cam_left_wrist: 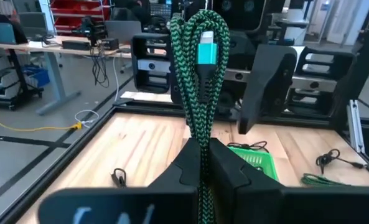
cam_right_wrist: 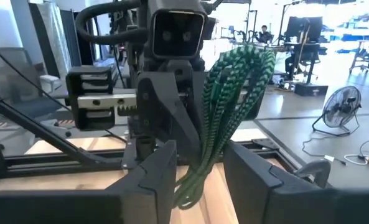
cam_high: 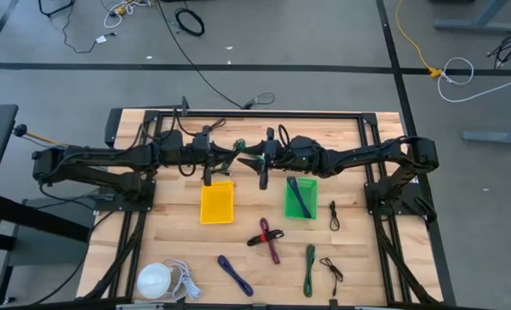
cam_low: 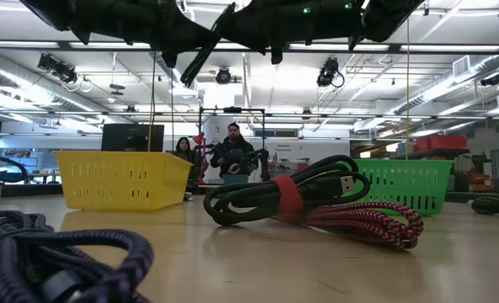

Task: Pick & Place USB Port
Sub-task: Put the black green charger cable into the green bin

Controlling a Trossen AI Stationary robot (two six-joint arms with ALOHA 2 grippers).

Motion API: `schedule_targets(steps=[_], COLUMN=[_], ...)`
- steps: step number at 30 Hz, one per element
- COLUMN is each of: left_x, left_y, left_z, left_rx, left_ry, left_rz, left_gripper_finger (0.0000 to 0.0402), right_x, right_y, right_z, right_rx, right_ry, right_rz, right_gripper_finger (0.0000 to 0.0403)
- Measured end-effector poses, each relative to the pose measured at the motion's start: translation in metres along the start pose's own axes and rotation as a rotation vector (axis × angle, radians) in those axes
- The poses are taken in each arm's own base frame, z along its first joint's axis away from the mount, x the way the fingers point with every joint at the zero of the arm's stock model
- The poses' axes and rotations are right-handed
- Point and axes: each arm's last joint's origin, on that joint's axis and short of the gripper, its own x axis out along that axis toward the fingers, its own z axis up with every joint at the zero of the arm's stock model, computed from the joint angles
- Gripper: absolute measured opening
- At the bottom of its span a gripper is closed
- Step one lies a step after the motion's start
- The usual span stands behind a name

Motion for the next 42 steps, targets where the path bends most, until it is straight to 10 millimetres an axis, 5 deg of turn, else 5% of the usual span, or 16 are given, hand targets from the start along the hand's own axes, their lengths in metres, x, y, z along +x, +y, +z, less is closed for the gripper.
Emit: schedule_targets(steps=[10, 18, 34, 42], left_x=[0.008, 0.008, 0.000, -0.023], left_y=[-0.009, -0.013, -0.011, -0.008], left_z=[-0.004, -0.003, 0.003, 0.010], left_rx=[0.000, 0.000, 0.042, 0.092], left_ry=[-0.006, -0.015, -0.037, 0.015], left_rz=[-0.037, -0.032, 0.025, 0.143], left_gripper_finger=[0.0012, 0.0014, 0.0066, 0.0068], right_x=[0.000, 0.000, -0.001, -0.034], right_y=[-0.009, -0.012, -0.014, -0.011], right_z=[0.003, 0.004, 0.002, 0.020], right_rx=[-0.023, -0.020, -0.024, -0.058], right_ry=[-0.028, -0.039, 0.005, 0.229], right_rz=[-0.040, 0.002, -0.042, -0.138], right_gripper_finger=[0.0124, 0.0015, 0.0010, 0.0009])
